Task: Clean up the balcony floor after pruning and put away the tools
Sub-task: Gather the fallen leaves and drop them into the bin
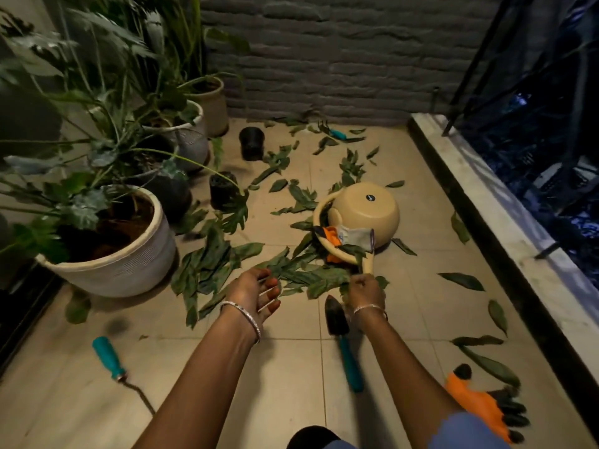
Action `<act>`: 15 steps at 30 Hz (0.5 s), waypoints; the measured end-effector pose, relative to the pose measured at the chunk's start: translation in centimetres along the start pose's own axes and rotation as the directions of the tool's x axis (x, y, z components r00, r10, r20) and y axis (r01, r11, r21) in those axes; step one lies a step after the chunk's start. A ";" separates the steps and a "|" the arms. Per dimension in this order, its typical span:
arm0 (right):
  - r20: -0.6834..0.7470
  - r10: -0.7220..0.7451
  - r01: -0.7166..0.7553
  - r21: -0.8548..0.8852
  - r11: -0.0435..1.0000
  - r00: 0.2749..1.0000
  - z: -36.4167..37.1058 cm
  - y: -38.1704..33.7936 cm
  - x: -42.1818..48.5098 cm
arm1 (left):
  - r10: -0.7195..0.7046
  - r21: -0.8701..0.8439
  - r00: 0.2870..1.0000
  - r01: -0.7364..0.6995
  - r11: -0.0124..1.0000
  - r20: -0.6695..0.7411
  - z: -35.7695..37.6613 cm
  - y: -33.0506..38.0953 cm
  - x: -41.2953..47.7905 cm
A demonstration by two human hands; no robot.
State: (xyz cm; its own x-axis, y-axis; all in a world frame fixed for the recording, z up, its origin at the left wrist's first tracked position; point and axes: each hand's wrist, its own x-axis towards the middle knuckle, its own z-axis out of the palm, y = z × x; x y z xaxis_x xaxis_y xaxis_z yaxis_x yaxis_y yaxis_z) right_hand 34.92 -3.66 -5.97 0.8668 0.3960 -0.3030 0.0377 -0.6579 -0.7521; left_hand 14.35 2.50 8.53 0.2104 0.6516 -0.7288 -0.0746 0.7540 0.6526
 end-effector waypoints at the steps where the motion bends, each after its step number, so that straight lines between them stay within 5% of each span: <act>1: 0.004 -0.072 0.072 -0.051 0.996 0.997 -0.1 -0.6 1.0 | -0.006 0.005 1.000 0.006 1.000 0.002 0.2 -0.2 0.5; 8: 0.101 -0.279 0.292 -0.476 0.830 0.955 0.9 -1.8 8.9 | -0.025 0.063 1.000 0.025 0.998 -0.009 0.5 -1.1 3.0; 15: -0.098 -0.300 0.231 -0.432 0.872 0.949 2.5 -0.5 10.4 | -0.046 0.053 0.998 0.048 0.997 -0.031 -0.7 -0.7 3.9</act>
State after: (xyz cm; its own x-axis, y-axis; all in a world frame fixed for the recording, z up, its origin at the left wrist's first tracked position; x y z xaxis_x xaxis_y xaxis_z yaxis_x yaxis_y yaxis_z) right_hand 42.66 2.40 -10.20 0.8598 0.5106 -0.0049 0.4479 -0.7587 -0.4730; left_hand 14.54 4.56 5.06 0.1834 0.6185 -0.7641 -0.0127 0.7787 0.6273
